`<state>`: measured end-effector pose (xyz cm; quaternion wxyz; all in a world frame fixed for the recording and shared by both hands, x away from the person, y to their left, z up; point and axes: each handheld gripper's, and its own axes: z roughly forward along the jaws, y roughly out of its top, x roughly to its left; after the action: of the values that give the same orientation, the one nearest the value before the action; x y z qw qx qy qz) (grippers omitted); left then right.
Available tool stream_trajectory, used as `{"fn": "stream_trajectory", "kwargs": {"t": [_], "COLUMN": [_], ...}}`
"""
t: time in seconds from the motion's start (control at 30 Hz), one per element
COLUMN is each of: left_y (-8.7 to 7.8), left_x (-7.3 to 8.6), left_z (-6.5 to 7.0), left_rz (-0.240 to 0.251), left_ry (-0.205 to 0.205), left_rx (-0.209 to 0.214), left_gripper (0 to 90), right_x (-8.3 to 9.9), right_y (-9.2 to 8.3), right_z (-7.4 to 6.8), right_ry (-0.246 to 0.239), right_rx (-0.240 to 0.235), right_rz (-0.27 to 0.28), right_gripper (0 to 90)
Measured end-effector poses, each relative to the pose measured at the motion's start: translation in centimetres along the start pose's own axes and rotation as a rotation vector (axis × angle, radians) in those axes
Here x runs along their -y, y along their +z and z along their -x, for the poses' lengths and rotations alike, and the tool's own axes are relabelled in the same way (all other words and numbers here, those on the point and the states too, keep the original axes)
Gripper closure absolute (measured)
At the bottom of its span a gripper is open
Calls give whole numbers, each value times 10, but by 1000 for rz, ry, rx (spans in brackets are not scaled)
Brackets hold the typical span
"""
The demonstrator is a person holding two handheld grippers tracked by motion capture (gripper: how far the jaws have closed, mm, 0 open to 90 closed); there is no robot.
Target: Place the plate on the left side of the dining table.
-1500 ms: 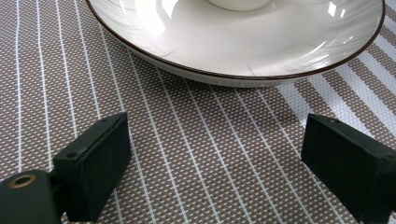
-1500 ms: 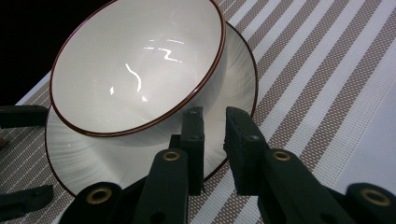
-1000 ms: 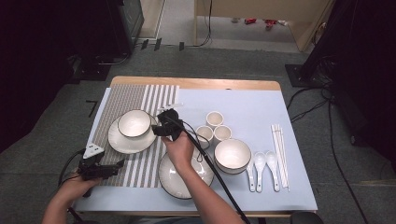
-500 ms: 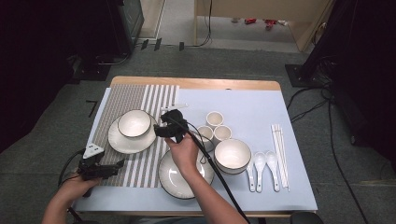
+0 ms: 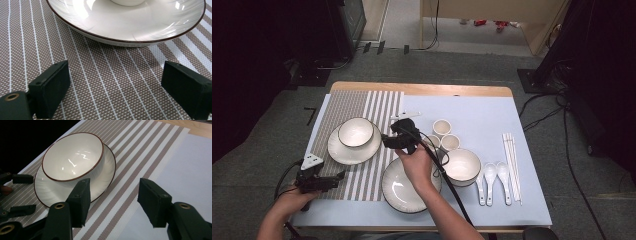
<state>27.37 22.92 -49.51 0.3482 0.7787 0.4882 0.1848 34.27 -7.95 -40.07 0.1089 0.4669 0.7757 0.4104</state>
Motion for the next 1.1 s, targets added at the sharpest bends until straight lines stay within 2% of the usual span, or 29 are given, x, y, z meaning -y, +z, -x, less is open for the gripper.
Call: {"fn": "stream_trajectory", "kwargs": {"t": [0.1, 0.13, 0.27, 0.43, 0.6, 0.77, 1.1], "left_y": [0, 0, 0, 0, 0, 0, 0], "left_x": [0, 0, 0, 0, 0, 0, 0], "left_z": [0, 0, 1, 1, 1, 1, 1], "left_rz": [-2, -4, -2, -2, -4, -3, -1], "left_ry": [3, 5, 5, 6, 7, 7, 5], "left_rx": [-2, -2, -4, -5, -7, -6, -4], "left_gripper": [85, 85, 86, 85, 86, 86, 85], "right_x": [1, 1, 1, 0, 0, 2, 3], "right_y": [-3, -6, -12, -22, -26, -28, -35], "right_z": [2, 4, 7, 14, 18, 21, 27], "right_ry": [-21, -45, -50, -56, -65, -76, -70], "right_rx": [-9, -7, -17, -28, -12, -4, -3], "right_rz": [-1, -3, 0, 21, 6, 0, 25], "right_gripper": [426, 420, 420, 362, 308, 294, 281]}}
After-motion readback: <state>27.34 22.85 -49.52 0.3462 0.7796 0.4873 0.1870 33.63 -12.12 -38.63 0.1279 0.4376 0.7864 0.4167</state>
